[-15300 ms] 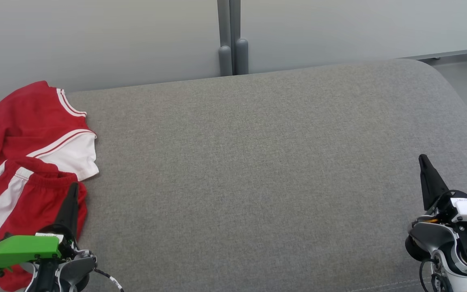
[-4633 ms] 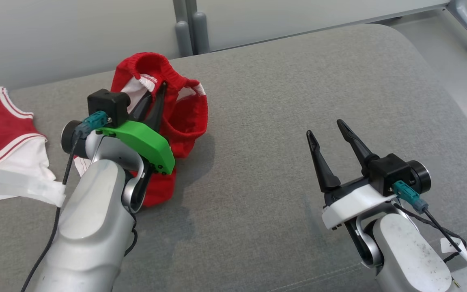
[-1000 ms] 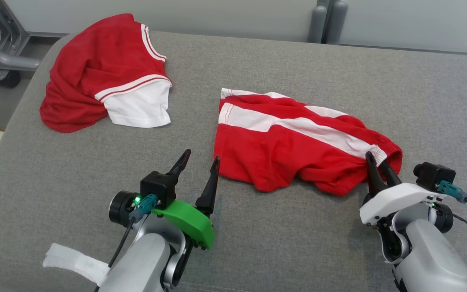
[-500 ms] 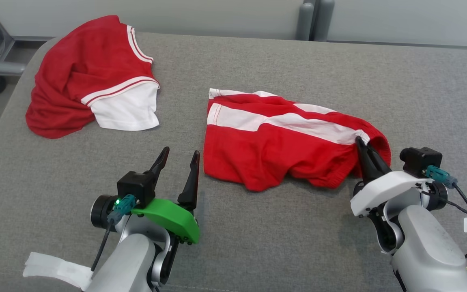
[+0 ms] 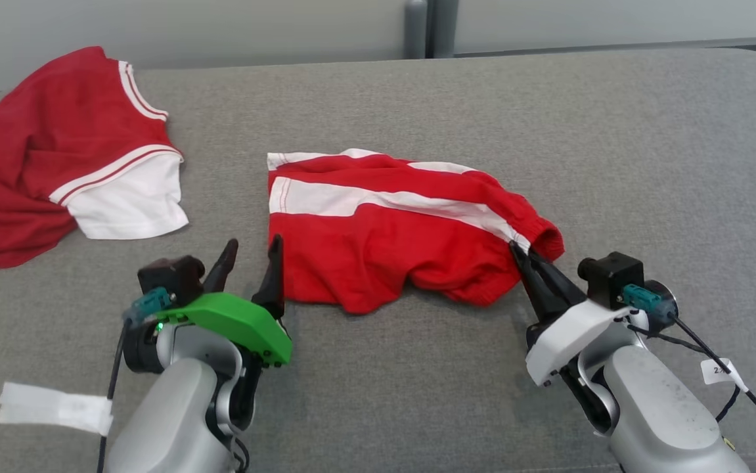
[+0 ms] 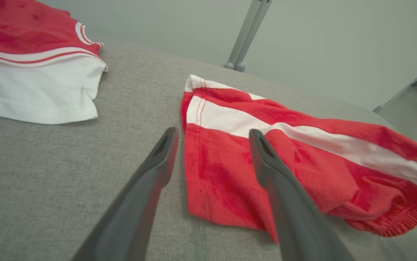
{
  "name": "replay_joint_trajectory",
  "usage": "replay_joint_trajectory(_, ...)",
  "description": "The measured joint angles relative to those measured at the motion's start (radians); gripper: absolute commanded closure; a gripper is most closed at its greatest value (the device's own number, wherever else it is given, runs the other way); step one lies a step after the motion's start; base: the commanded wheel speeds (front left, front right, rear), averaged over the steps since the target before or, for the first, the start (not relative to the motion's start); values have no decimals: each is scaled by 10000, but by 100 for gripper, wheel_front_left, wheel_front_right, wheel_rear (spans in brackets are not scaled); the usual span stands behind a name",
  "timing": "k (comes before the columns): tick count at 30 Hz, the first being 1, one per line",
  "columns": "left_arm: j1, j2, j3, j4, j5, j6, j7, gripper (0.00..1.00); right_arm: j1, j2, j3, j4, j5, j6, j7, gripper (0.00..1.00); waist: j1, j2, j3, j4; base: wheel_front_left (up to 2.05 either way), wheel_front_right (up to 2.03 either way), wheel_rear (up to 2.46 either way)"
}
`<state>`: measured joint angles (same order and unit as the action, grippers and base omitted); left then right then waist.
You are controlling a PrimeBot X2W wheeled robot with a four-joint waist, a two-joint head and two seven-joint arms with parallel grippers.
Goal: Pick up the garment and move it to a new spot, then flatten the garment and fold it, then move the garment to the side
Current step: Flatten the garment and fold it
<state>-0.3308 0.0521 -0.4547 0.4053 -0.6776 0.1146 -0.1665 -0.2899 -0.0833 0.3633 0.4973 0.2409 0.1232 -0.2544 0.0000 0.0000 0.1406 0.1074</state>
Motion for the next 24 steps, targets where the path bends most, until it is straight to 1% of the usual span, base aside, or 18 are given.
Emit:
replay_joint_trajectory(3,-562,-2,188,211,-98,0,366,0,73,-140,349,-96,-259,0,0,100,0,0,110,-350,0,0,0)
replay_joint_trajectory(9,-1577,117,639,773,-316,4,1112,0,77,-115,849,-410,-408,2,-2,100,0,0,484,-1007,0,0,0)
replay_joint_trajectory(13,-1930,594,644,1340,-226,15,1661,0,35,-88,1147,-612,-405,2,-2,100,0,0,823,-1391,0,0,0)
replay_joint_trajectory(17,-2315,915,704,1682,69,17,1818,0,-176,-69,1369,-844,-364,2,-2,100,0,0,1198,-1710,0,0,0)
replay_joint_trajectory(24,-2843,905,644,2334,136,17,2251,0,-341,-107,1459,-1034,-180,2,-2,100,0,0,1785,-2046,0,0,0)
